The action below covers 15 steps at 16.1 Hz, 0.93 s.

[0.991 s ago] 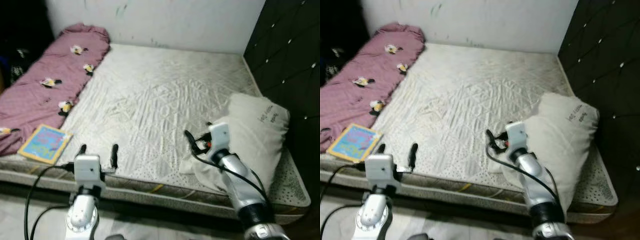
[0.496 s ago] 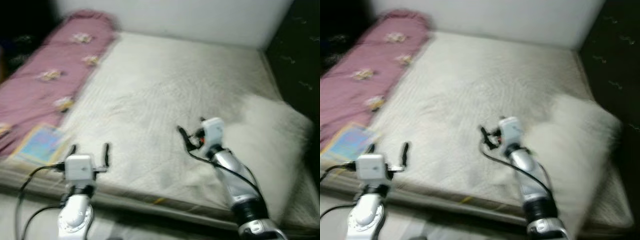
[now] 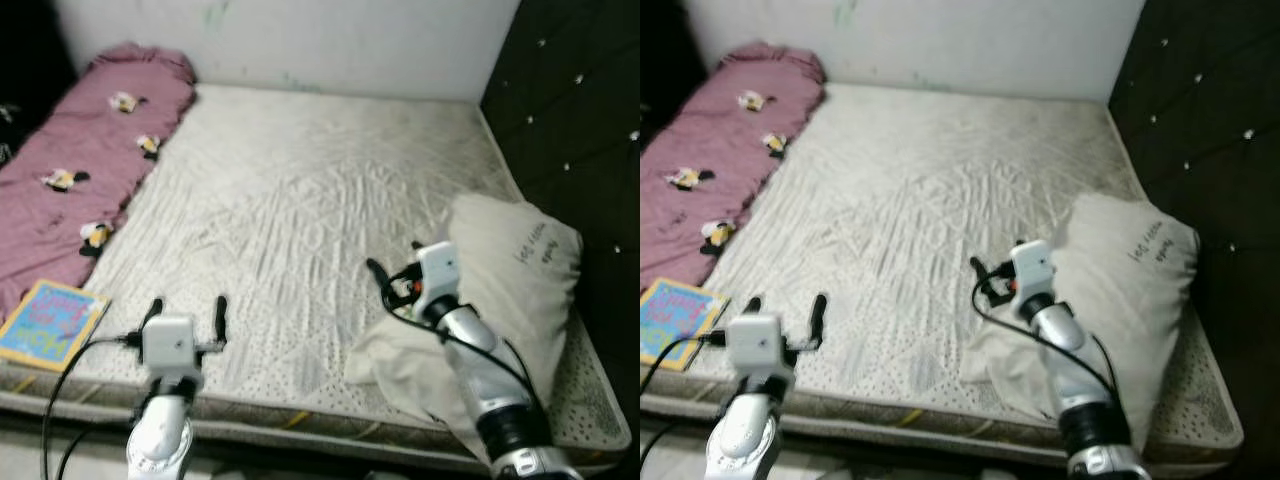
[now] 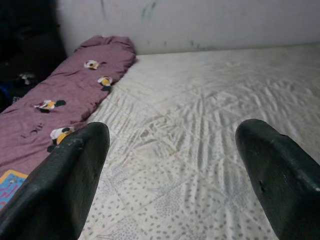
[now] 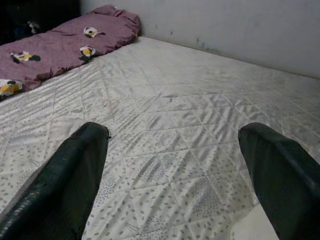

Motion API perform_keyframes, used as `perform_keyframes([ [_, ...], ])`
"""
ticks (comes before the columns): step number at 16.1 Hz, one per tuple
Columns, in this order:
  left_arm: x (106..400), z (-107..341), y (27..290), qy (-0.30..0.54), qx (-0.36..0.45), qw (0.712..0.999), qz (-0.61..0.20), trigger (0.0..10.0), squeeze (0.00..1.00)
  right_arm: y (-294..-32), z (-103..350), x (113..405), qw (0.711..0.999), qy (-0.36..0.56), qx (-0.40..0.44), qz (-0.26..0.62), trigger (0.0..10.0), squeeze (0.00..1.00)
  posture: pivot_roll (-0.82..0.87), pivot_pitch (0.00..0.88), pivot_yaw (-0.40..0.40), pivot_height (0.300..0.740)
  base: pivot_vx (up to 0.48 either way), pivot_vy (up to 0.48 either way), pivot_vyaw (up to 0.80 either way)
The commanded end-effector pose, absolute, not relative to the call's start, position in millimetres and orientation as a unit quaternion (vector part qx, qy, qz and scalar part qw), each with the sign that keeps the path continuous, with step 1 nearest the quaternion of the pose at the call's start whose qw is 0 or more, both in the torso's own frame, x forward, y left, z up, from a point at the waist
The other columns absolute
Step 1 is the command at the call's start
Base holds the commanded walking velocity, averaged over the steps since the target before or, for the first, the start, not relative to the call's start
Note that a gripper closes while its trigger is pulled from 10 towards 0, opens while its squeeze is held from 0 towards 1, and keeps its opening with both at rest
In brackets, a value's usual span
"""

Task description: Clean up the room

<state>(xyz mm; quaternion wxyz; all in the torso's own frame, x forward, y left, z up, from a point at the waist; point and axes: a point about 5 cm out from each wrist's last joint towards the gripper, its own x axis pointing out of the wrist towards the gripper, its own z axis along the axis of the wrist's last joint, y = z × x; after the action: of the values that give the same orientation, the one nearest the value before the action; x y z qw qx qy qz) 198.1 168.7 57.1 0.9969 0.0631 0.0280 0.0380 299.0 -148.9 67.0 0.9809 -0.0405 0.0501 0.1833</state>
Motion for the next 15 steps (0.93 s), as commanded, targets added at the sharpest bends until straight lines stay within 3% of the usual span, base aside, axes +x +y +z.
perform_keyframes([
  [1, 200.7, 61.2, 163.7, 0.019, 0.060, 0.998, 0.030, 10.0, 0.00, -154.8, 69.1, 297.3, 0.982, 0.047, -0.047, 0.176, 10.0, 0.00, 0.00, 0.000, -0.017, 0.740, 0.000, -0.371, -0.80],
  [3, 199.5, 59.8, 161.9, 0.022, 0.060, 0.998, 0.027, 10.0, 0.00, -154.5, 66.4, 294.4, 0.982, 0.050, -0.046, 0.176, 10.0, 0.00, 0.01, 0.000, -0.017, 0.740, 0.000, -0.396, -0.61],
  [15, 206.0, 60.0, 162.8, 0.017, 0.055, 0.998, 0.033, 10.0, 0.00, -153.6, 66.2, 296.8, 0.982, 0.050, -0.050, 0.173, 10.0, 0.00, 0.00, 0.000, -0.022, 0.740, 0.000, -0.341, 0.00],
])
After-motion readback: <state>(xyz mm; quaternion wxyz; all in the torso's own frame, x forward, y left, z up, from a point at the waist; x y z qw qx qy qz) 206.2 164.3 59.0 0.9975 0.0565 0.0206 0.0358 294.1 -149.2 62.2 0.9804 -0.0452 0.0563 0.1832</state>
